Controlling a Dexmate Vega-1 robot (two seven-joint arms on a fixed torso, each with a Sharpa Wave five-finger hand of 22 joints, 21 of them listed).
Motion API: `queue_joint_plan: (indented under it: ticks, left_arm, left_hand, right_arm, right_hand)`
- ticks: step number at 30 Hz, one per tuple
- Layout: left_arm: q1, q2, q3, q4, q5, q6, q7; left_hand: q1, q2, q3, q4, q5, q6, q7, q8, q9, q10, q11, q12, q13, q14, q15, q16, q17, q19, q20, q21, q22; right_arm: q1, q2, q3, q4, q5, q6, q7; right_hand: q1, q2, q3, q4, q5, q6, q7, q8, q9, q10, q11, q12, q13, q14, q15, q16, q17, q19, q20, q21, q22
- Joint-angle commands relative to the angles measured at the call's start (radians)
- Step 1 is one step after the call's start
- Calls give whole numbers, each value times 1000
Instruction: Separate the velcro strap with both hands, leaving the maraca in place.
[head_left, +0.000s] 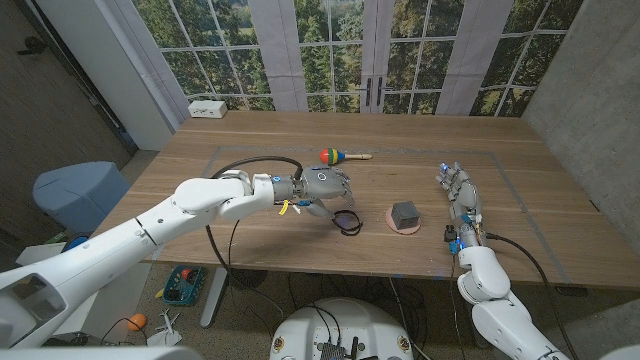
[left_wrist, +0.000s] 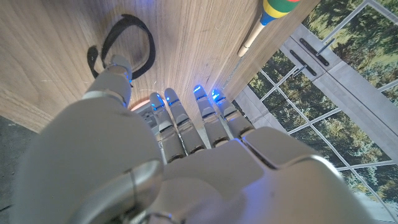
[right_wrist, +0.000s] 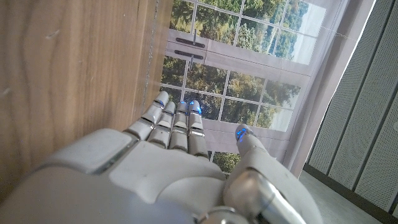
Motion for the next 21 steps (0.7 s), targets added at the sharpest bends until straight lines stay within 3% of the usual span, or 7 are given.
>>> queue_joint_plan:
  ticks: [1,21]
  left_arm:
    - [-7,-15,25,24,26,10,5]
    - [-11,-15,55,49,60,20,48]
  left_hand:
    - [1,6,-4,2,0,33,1,7,1,26,-1,11,6,2,-172,1,5,13,-5,-3,3]
    - [11,9,-12,-3,0,91,3,16,0,78,-1,24,14,-1,-171,0,4,31,-8,-8,4]
  right_arm:
    - [-14,2,6,2,9,12,4]
    - [-3,10,1,24,22,18,19]
  right_hand:
    - [-1,11,-2,0,-3,11,-3,2,5,4,5,4,2,5,5,7,0,13,0,-2,6]
    - [-3,11,-2,-3,-2,13,-2,0,6,7,3,3,3,6,4,7,0,17,1,-12,6]
